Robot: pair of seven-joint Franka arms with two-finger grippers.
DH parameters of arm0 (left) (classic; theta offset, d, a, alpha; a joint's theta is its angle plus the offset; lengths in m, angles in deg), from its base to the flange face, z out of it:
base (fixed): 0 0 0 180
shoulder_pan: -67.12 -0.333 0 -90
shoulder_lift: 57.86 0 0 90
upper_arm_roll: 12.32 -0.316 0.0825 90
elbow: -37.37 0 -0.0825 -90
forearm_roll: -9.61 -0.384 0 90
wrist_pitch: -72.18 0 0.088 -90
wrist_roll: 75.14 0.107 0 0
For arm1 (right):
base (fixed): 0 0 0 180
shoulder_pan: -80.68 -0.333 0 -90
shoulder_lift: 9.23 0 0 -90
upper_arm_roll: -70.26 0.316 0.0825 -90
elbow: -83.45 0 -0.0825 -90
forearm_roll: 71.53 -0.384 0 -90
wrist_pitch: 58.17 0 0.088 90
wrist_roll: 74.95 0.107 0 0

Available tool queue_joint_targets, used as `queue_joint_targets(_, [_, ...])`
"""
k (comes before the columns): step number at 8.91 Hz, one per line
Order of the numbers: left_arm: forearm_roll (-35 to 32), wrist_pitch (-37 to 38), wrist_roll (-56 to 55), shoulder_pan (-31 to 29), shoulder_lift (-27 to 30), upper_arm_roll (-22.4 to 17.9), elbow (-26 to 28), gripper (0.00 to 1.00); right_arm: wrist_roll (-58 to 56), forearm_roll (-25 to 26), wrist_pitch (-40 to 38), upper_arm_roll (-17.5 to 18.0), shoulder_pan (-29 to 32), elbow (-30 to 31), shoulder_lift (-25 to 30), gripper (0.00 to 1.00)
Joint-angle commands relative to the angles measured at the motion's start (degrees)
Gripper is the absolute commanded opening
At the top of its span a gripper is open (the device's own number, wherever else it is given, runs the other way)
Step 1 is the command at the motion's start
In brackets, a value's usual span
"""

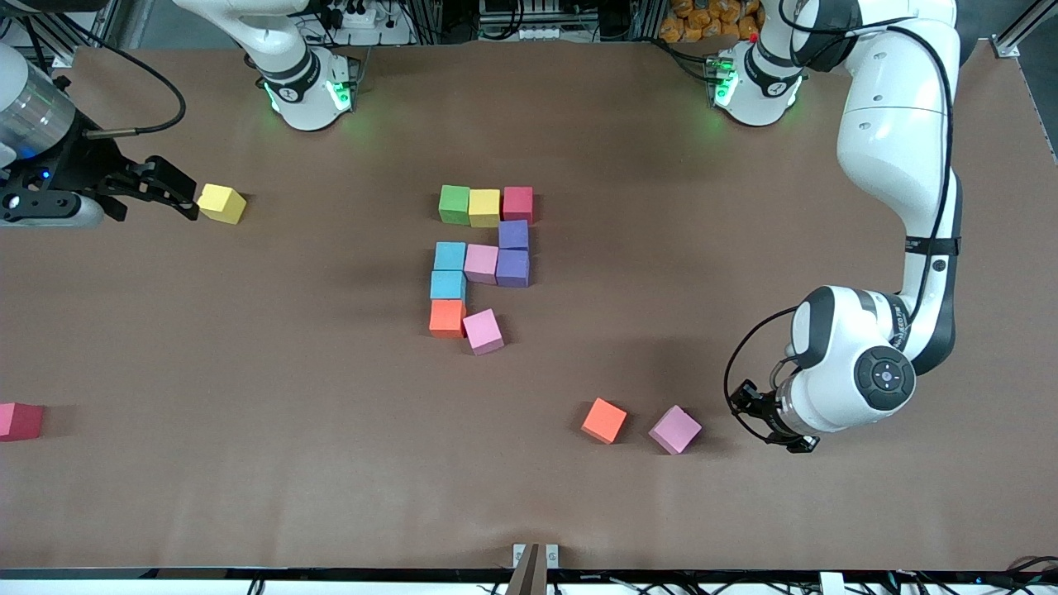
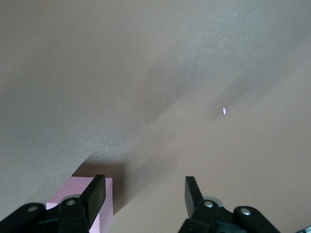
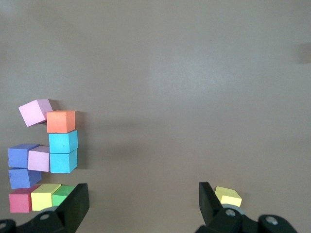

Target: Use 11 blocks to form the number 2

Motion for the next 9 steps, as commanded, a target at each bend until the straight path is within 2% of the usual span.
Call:
queue_joint_targets(1, [1.36,-0.66,-1.57,0.52,0.73,-0.04,-0.08,0.74,-0.49,0.35,-1.18,0.46,0.85,-0.97,0.12,1.00])
queue_joint_targets(4, [1.28,-1.73,1.67,0.97,0.99,0.49,0.00,0.74,-0.32,0.44,-1.18,0.46,0.85,-1.06,0.04,1.00])
queue_joint_targets(6, [1.28,-1.82,-5.94,2.11,0.99,-0.12,0.00,0.80,-0.23,0.44,-1.18,0.46,0.76,-1.06,0.04,1.00])
queue_joint_targets(9, [1.10,-4.70,-2.97,2.37,0.82,0.40,0.00,0.80,-0.23,0.44,-1.18,0.46,0.67,-0.97,0.04,1.00])
